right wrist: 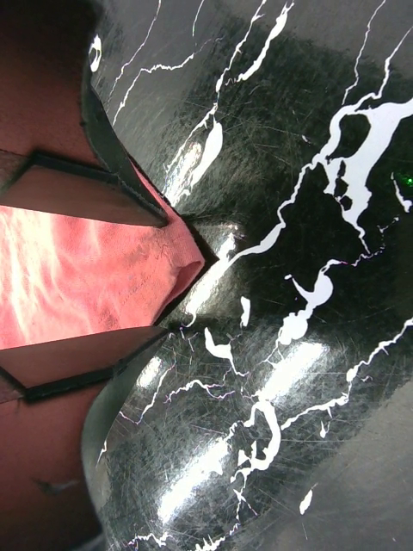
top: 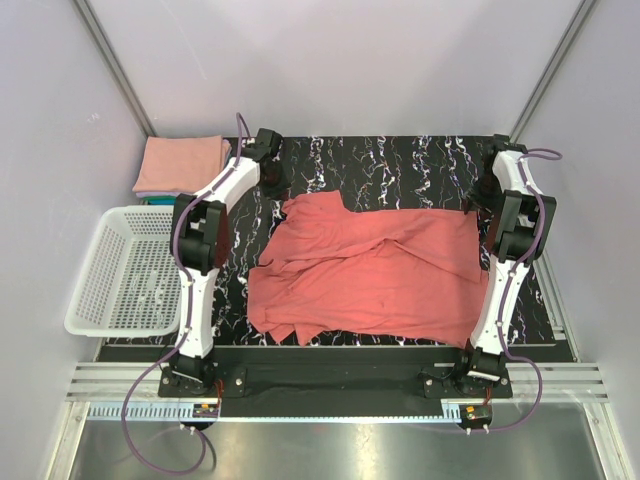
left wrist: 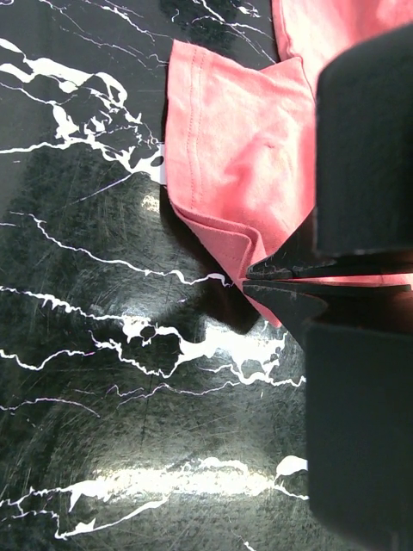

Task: Fold and stack the t-shirts
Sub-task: Flatten the tshirt out

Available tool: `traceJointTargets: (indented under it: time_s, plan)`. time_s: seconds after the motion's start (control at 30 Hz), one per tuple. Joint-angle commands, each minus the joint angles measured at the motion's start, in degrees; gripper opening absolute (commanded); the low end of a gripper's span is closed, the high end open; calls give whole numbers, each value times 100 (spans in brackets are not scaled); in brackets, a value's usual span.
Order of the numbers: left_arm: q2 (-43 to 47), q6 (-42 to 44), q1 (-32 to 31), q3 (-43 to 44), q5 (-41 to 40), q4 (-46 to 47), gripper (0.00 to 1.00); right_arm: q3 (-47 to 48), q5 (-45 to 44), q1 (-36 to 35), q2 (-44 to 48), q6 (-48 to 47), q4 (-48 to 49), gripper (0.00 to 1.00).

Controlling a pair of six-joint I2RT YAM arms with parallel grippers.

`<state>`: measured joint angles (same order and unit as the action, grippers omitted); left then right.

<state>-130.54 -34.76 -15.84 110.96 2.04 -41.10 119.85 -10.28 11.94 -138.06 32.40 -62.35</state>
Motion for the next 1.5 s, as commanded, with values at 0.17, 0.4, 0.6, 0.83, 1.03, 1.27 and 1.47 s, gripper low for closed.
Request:
traceJointTargets:
  time_s: [0.17, 0.4, 0.6, 0.83, 1.03, 1.27, 1.47]
  plan:
    - [231, -22, 19, 110, 261, 59, 0, -216, -141, 27, 385, 108, 486, 58]
    - [196, -22, 19, 189, 288, 24, 0, -50, -140, 27, 306, 100, 443, 59]
    - [134, 5, 19, 295, 297, -29, 0, -322, -123, 27, 490, 126, 802, 61]
    - [82, 31, 19, 304, 279, -47, 0, -190, 35, 27, 481, 82, 715, 46]
    - [73, 22, 19, 286, 279, -21, 0, -472, 35, 27, 596, 126, 873, 54]
    - [55, -39, 19, 295, 332, 49, 0, -524, -61, 27, 763, 100, 1066, 54]
    - [46, -118, 19, 295, 376, 94, 0, -410, -26, 27, 570, 82, 979, 57]
